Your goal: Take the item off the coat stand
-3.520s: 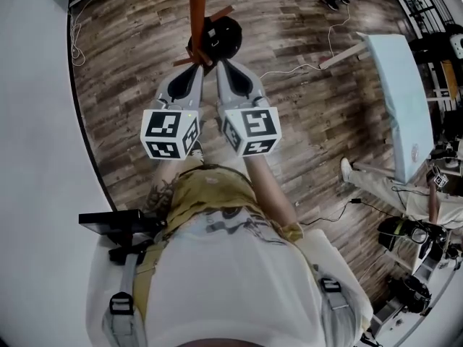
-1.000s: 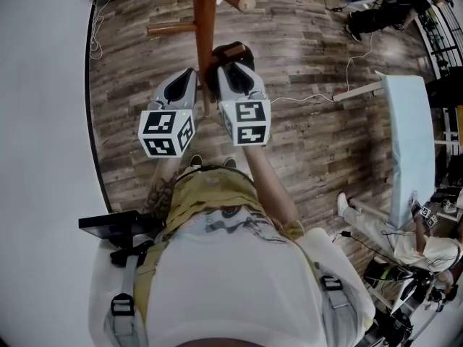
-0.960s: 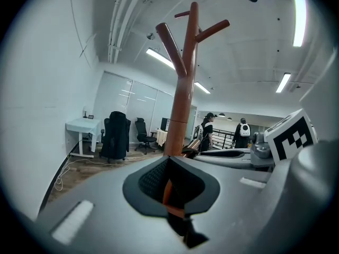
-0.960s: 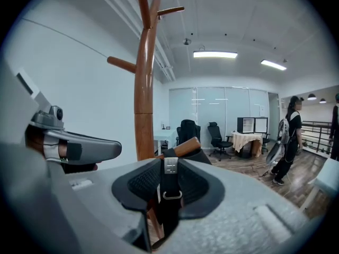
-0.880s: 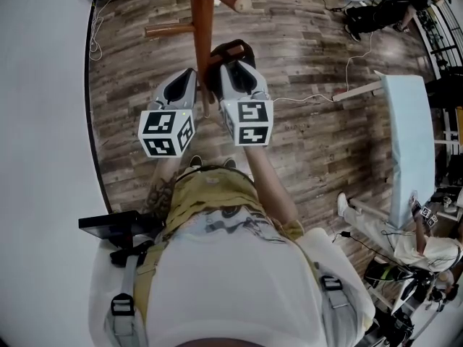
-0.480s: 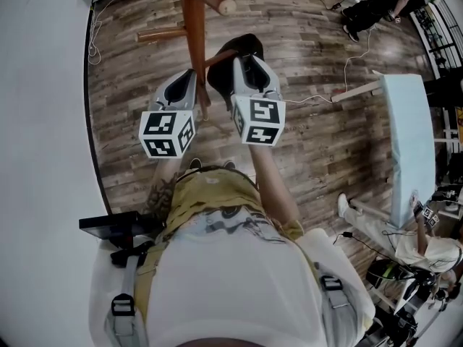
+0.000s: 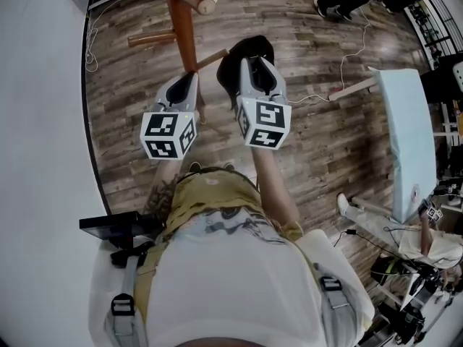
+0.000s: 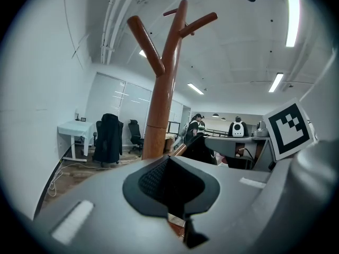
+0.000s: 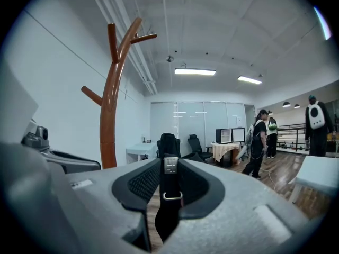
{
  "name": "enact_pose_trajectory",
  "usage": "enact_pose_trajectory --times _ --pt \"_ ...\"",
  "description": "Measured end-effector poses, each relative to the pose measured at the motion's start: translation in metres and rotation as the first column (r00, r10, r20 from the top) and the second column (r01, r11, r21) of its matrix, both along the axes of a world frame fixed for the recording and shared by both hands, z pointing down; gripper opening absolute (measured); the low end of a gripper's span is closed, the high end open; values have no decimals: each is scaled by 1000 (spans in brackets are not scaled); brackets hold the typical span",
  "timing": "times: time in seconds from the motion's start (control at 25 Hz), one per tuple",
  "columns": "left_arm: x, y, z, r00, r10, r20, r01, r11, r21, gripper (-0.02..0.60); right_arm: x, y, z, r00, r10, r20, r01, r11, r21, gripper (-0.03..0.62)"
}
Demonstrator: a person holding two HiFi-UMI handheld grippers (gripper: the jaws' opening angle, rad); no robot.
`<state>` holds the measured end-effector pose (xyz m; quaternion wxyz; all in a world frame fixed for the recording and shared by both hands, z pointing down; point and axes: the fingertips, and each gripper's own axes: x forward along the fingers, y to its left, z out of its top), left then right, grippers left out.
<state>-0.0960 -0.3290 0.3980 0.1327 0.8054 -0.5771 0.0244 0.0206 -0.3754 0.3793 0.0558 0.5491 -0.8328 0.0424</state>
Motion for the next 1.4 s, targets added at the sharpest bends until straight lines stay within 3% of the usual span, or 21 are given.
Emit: enact_pose_trajectory --times 0.72,1.4 --pt "60 -4 -35 992 125 27 -127 988 87 0 39 29 -39 995 76 65 -81 994 80 100" --pt "71 1 -39 986 162 42 -166 981 103 0 45 38 -47 994 81 78 -89 990 111 98"
